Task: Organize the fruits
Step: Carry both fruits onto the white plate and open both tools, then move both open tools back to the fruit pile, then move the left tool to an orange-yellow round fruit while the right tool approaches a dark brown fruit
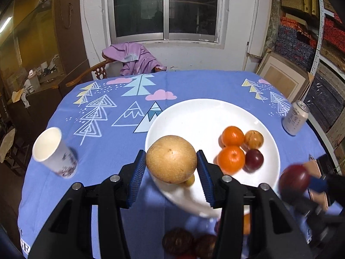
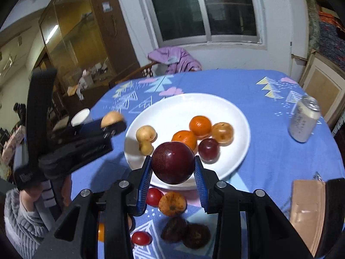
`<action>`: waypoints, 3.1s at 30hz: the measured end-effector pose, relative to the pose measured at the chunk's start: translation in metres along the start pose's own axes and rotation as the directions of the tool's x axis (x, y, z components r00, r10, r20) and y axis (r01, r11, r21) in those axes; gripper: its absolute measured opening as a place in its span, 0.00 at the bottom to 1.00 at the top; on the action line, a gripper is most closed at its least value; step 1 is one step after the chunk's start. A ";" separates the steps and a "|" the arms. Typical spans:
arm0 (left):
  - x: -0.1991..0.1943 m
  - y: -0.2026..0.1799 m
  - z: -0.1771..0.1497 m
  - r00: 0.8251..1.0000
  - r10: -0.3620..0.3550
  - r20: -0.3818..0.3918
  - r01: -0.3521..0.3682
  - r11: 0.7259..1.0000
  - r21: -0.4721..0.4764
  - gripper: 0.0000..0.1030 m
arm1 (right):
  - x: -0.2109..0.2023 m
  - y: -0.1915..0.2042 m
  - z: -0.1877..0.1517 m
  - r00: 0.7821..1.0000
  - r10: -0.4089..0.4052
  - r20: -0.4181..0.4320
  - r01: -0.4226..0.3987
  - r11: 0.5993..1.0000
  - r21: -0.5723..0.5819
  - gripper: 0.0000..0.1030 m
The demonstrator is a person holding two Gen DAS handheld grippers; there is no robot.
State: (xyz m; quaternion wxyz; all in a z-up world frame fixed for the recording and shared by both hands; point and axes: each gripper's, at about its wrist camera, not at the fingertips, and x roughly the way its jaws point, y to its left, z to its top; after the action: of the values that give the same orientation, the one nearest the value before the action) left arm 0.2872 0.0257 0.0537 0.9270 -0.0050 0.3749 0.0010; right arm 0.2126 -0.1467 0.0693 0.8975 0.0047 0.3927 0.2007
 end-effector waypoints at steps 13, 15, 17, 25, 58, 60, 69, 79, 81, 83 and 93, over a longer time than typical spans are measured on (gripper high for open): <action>0.100 -0.021 0.028 0.992 -0.046 -0.118 0.050 0.998 0.030 0.46 | 0.070 -0.001 -0.002 0.988 0.011 -0.155 -0.014 1.000 -0.019 0.39; 0.105 -0.023 0.027 0.992 -0.043 -0.116 0.048 0.998 0.040 0.46 | 0.073 0.000 -0.003 0.988 -0.017 -0.154 0.012 0.999 -0.036 0.40; 0.108 -0.024 0.027 0.992 -0.046 -0.116 0.052 0.998 0.047 0.46 | 0.075 0.000 -0.004 0.986 -0.030 -0.161 0.022 0.999 -0.048 0.40; 0.079 -0.013 0.029 0.997 -0.018 -0.077 0.021 0.999 0.034 0.61 | 0.043 0.002 -0.001 0.995 -0.018 -0.097 0.015 0.999 -0.038 0.43; -0.098 0.020 -0.183 0.999 -0.048 0.004 0.047 0.996 0.071 0.91 | -0.065 -0.105 -0.118 0.995 0.002 0.097 -0.047 0.882 0.469 0.84; -0.094 0.017 -0.184 0.999 -0.044 -0.009 0.045 0.995 0.084 0.91 | -0.066 -0.102 -0.118 0.995 0.003 0.095 -0.047 0.888 0.458 0.84; -0.083 0.003 -0.189 0.999 -0.025 -0.042 0.031 0.989 0.142 0.91 | -0.060 -0.096 -0.118 0.998 0.005 0.070 -0.035 0.899 0.437 0.84; -0.077 0.012 -0.185 0.998 0.000 -0.055 0.005 0.994 0.108 0.94 | -0.054 -0.094 -0.120 0.999 0.006 0.043 -0.024 0.902 0.432 0.84; -0.082 0.021 -0.181 0.999 0.033 -0.017 -0.032 0.996 0.087 0.94 | -0.054 -0.095 -0.120 0.999 0.008 0.041 -0.025 0.901 0.434 0.84; -0.088 0.033 -0.177 0.997 0.071 0.011 -0.071 0.996 0.050 0.94 | -0.054 -0.095 -0.120 0.999 0.010 0.041 -0.027 0.900 0.436 0.84; -0.082 0.120 -0.171 0.999 0.010 -0.045 -0.025 0.937 -0.349 0.93 | -0.055 -0.095 -0.120 0.999 0.024 0.047 -0.043 0.899 0.437 0.84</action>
State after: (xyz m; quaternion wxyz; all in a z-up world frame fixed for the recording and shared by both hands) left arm 0.1085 0.1442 -0.0134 0.9033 -0.1662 0.3884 0.0755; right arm 0.1279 -0.2720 0.0097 0.8777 0.2168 0.4093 0.1227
